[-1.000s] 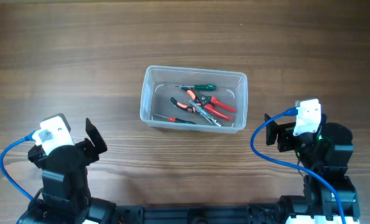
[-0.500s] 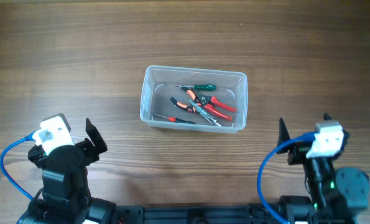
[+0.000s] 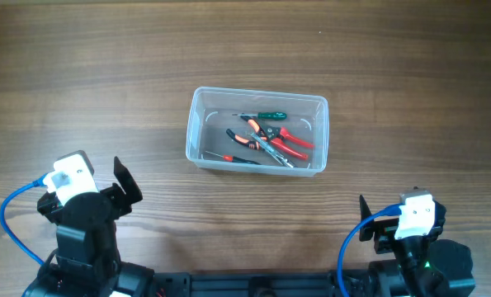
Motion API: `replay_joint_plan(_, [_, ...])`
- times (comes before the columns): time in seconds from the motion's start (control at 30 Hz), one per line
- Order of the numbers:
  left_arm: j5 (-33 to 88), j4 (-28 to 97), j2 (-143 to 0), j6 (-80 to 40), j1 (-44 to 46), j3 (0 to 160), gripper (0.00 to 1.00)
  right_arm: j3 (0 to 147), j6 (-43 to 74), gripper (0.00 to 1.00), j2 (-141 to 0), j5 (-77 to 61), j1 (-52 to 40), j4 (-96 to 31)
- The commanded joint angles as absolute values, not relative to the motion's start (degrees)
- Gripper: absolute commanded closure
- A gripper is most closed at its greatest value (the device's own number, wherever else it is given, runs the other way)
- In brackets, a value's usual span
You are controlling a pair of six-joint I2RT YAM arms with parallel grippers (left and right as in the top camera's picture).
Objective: Pack container
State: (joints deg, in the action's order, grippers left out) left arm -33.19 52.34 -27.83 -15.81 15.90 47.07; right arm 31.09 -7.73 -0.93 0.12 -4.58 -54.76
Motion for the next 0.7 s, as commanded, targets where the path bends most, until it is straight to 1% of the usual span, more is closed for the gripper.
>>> replay_joint_plan(0.0, [-34.37, 52.21, -27.59, -16.8, 15.53, 46.65, 0.0, 31.05, -7.51, 0.0, -0.14, 1.28, -4.89, -54.59])
replay_joint_plan(0.07, [-34.37, 52.21, -27.59, -16.8, 15.53, 46.65, 0.0, 31.05, -7.62, 0.0, -0.14, 0.64, -4.93, -54.28])
replay_joint_plan(0.13, [-34.37, 52.21, -27.59, -16.8, 15.53, 46.65, 0.0, 30.37, -9.63, 0.0, -0.14, 0.21, -4.93, -48.75])
replay_joint_plan(0.23, [-34.37, 52.21, -27.59, -16.8, 15.53, 46.65, 0.0, 24.1, -15.03, 0.0, -0.14, -3.49, -4.93, -32.1])
replay_joint_plan(0.33, [-34.37, 52.18, -27.59, -16.8, 15.53, 46.65, 0.0, 13.5, -14.76, 0.0, -0.14, -5.41, -4.93, -12.34])
replay_joint_plan(0.37, [-34.37, 52.21, -27.59, -16.8, 15.53, 46.65, 0.0, 10.83, -14.79, 0.0, -0.14, -6.13, -4.93, -7.7])
replay_joint_plan(0.4, [-34.37, 52.21, -27.59, -16.8, 15.53, 46.65, 0.0, 6.24, -14.74, 0.0, -0.14, -6.81, -4.93, 0.12])
replay_joint_plan(0.43, [-34.37, 52.21, -27.59, -16.8, 15.53, 46.65, 0.0, 3.51, -14.74, 0.0, -0.14, -6.98, -4.93, 4.67])
replay_joint_plan(0.5, [-34.35, 52.21, -27.59, -16.8, 15.53, 46.65, 0.0, 0.1, -14.55, 0.0, -0.14, -6.87, -4.93, 8.93])
replay_joint_plan(0.6, [-34.37, 52.21, -27.59, -16.8, 15.53, 46.65, 0.0, 0.3, -13.19, 0.0, -0.14, -3.66, -4.91, 4.86])
replay_joint_plan(0.67, [-34.37, 52.21, -27.59, -16.8, 15.53, 46.65, 0.0, 0.3, -5.8, 0.0, -0.14, 0.34, -4.91, -0.03])
